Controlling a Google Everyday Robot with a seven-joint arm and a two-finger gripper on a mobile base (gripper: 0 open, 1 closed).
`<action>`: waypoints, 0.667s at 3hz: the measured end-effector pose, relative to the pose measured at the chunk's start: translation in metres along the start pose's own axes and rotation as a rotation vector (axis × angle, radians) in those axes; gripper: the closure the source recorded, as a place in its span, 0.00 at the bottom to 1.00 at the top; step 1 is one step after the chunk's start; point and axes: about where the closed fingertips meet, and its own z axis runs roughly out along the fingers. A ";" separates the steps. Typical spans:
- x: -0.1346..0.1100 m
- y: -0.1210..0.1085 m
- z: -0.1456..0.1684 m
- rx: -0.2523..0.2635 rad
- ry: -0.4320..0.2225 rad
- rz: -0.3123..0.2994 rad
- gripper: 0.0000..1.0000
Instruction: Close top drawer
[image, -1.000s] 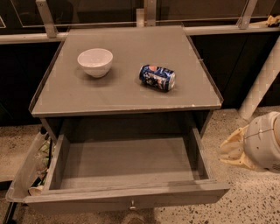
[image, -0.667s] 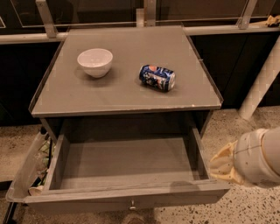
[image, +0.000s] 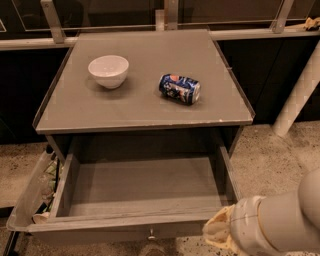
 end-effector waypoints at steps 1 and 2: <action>0.001 0.018 0.040 -0.022 -0.036 -0.026 1.00; 0.008 0.014 0.071 -0.011 -0.038 -0.055 1.00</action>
Offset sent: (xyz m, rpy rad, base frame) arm 0.0142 0.0371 -0.1036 0.0138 -0.0602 0.0783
